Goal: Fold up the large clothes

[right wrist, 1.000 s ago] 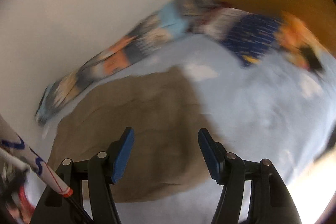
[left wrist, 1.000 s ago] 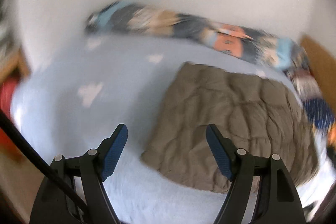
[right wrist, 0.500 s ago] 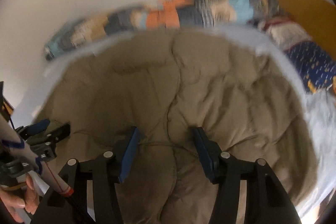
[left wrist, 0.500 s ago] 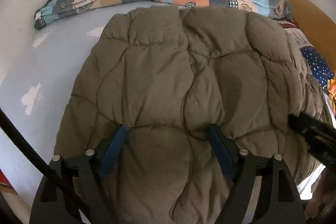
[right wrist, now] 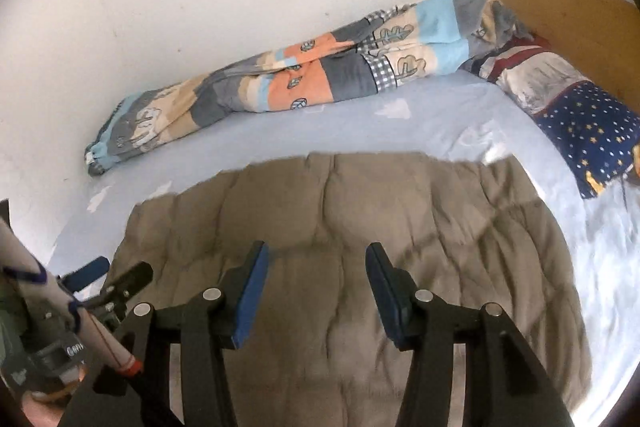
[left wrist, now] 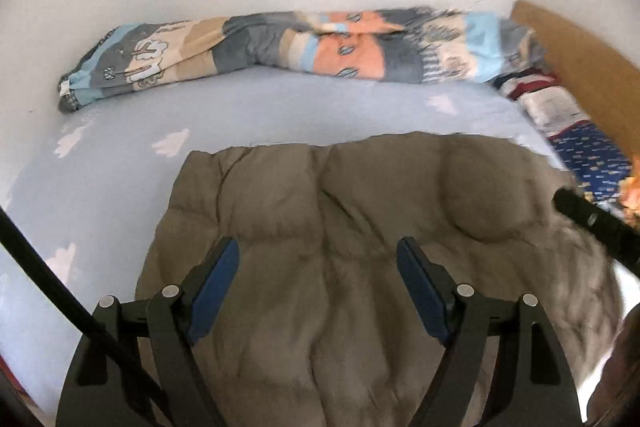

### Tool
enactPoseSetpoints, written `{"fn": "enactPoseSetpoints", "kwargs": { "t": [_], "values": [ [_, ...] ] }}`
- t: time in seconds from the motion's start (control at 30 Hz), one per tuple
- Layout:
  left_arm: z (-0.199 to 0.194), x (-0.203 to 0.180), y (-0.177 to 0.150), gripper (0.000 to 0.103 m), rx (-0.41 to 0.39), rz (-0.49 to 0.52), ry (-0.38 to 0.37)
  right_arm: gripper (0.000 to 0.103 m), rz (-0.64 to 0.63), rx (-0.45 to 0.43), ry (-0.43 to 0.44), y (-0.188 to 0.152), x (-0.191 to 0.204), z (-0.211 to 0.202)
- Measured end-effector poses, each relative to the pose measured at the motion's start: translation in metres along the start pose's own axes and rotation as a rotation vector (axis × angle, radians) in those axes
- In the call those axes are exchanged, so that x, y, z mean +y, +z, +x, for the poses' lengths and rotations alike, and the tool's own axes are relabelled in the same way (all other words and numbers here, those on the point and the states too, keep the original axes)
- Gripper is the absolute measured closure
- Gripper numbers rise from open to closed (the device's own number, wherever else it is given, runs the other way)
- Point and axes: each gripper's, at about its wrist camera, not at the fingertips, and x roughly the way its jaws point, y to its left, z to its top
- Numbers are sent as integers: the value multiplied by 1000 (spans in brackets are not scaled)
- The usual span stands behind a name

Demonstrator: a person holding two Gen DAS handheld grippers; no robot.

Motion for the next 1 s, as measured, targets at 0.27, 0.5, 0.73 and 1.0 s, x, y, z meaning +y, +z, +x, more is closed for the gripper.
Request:
{"fn": "enactPoseSetpoints", "kwargs": {
  "t": [0.27, 0.5, 0.73, 1.0],
  "values": [
    [49, 8, -4, 22, 113, -2, 21, 48, 40, 219, -61, 5, -9, 100],
    [28, -1, -4, 22, 50, 27, 30, 47, 35, 180, -53, 7, -11, 93],
    [-26, -8, -10, 22, -107, 53, 57, 47, 104, 74, -10, 13, -22, 36],
    [-97, 7, -38, 21, -176, 126, 107, 47, 92, -26, -65, -13, -36, -34]
  ]
}}
